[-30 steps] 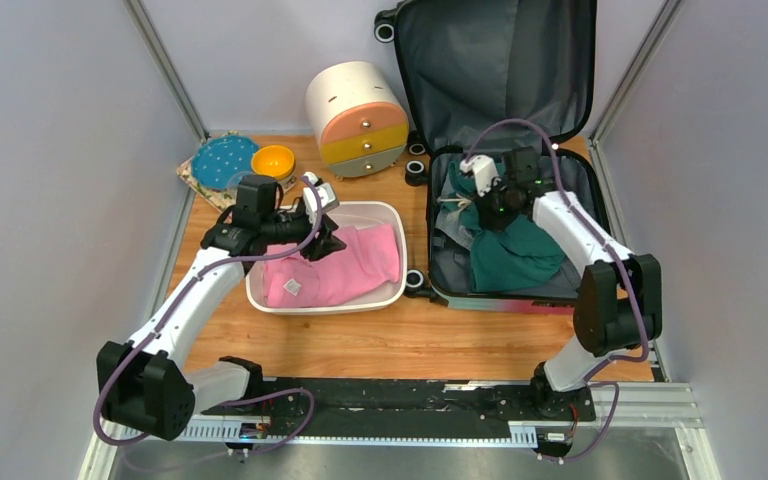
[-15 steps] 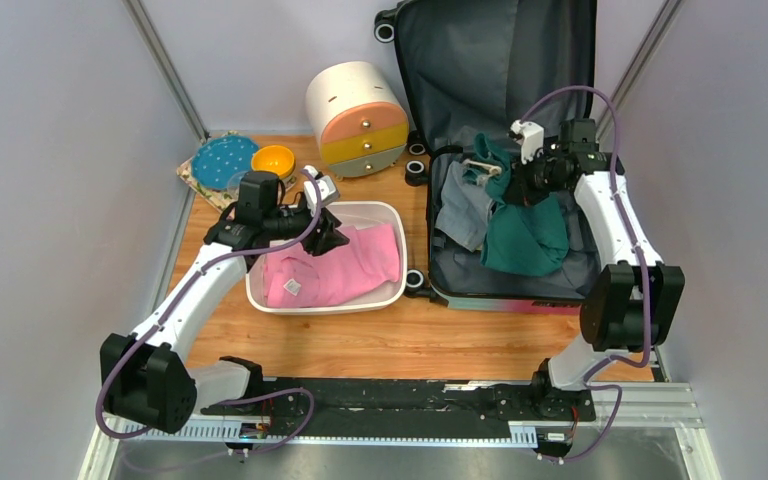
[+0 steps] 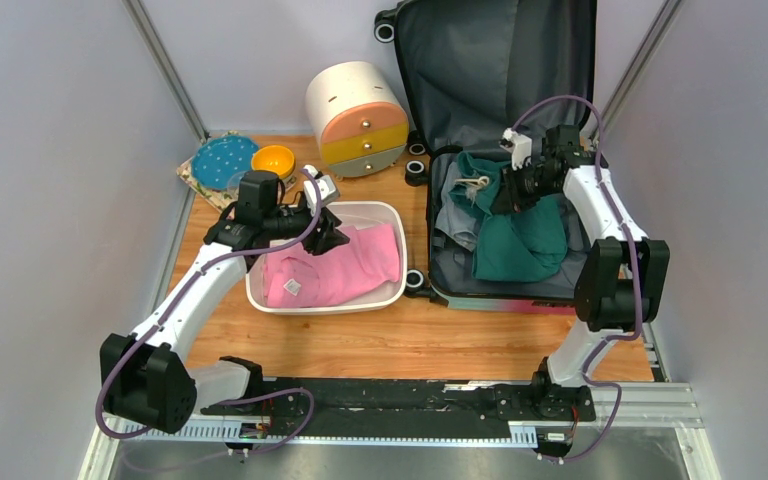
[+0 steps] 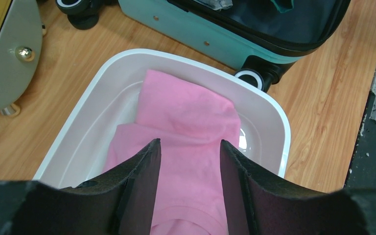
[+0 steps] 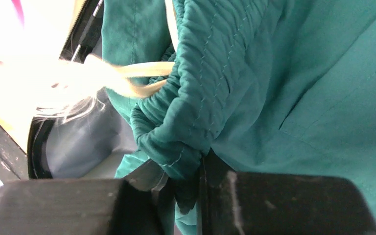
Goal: Open, take out, and arrange the luggage
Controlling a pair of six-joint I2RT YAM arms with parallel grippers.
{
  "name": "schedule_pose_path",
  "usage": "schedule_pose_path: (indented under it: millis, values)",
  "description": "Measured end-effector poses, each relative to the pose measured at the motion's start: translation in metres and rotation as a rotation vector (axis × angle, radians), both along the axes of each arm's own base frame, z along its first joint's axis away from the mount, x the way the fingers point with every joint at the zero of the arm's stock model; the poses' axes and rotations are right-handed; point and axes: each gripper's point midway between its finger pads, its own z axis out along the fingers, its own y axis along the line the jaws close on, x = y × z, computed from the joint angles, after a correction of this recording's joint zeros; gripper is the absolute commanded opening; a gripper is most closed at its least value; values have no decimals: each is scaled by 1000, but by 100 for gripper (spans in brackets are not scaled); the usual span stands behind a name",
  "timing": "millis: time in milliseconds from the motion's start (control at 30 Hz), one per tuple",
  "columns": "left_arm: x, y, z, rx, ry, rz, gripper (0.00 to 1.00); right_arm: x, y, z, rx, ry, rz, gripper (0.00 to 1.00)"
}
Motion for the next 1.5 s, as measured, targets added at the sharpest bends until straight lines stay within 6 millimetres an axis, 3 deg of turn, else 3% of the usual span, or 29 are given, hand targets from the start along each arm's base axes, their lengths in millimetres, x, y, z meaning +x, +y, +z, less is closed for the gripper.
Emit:
schedule_pose_path:
  millis: [267, 500, 667, 767, 933, 1133, 1267, 1500]
  values:
    - [-1, 0, -3, 1, 4, 0, 56, 7, 1, -2, 17, 12, -41, 0]
    - [2, -1, -2, -13, 2, 13, 55, 26, -19, 3, -93, -160, -184, 0]
    - [8, -10, 4, -26, -40, 17, 61, 31, -15, 17, -134, -259, -200, 0]
    - [12, -33, 13, -53, -117, -42, 63, 31, -16, 14, -159, -273, -199, 0]
    - [16, -103, 4, -49, -260, -249, 50, 29, -19, 9, -183, -269, -197, 0]
    - [68, -190, -1, 5, -504, -403, 42, 28, -23, 8, -186, -263, -199, 0]
    - [96, -224, -13, 38, -622, -423, 42, 28, -33, 10, -173, -257, -216, 0]
    - [124, -253, -59, 113, -663, -433, 48, 27, -43, 16, -144, -244, -231, 0]
